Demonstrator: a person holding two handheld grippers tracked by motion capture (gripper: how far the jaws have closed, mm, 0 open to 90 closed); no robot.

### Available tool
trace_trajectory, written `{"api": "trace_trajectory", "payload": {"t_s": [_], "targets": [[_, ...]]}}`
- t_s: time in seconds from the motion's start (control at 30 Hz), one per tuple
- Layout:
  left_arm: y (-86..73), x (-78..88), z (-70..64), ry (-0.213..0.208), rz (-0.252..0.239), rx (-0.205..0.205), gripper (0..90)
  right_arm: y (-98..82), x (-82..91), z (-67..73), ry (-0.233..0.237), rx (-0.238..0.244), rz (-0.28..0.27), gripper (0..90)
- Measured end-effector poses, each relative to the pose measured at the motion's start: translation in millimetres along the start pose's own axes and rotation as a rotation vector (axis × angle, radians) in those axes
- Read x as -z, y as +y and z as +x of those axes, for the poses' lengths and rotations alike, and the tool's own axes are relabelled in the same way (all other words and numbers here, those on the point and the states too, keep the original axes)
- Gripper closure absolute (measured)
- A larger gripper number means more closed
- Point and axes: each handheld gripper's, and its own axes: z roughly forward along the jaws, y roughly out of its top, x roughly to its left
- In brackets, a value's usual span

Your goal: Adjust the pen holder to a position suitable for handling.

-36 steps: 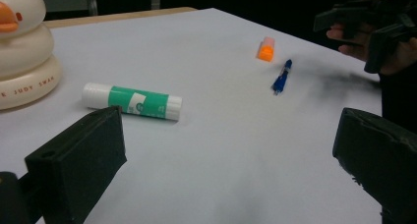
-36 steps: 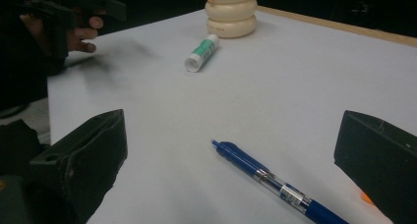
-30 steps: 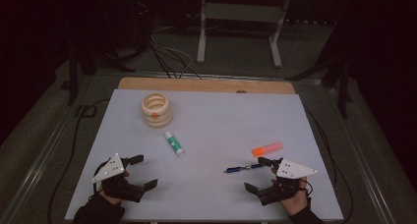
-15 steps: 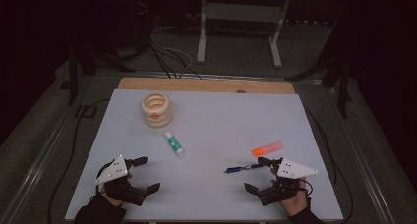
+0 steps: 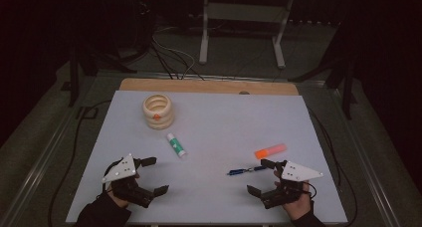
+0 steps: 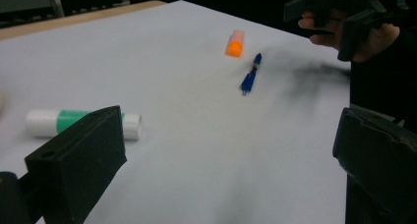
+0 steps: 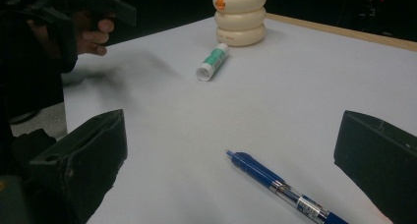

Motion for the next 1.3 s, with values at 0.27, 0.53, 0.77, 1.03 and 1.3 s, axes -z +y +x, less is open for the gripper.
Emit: {"api": "trace_trajectory", "payload": {"t_s": [0.27,0.53,0.77,1.03,1.3], "targets": [[23.7,10.9,19.0,0.033,-0.048,0.020,0.0,0.6,1.2,-0.9,-0.007,-0.003,-0.006,0.0],[37.8,15.1,39.2,0.089,-0.066,0.037,0.0,1.1,2.7,-1.5,-0.016,-0.002,-0.014,0.0],[46.2,12.9,56.0,0.136,-0.078,0.056,0.0,1.3,3.5,-2.0,-0.022,-0.002,-0.017,0.0],[52.8,9.5,74.1,0.169,-0.068,0.084,0.0,1.4,3.6,-2.3,-0.023,-0.002,-0.019,0.0],[52.8,7.4,94.5,0.229,-0.063,0.132,0.0,1.5,3.8,-1.8,-0.019,-0.003,-0.020,0.0]]}}
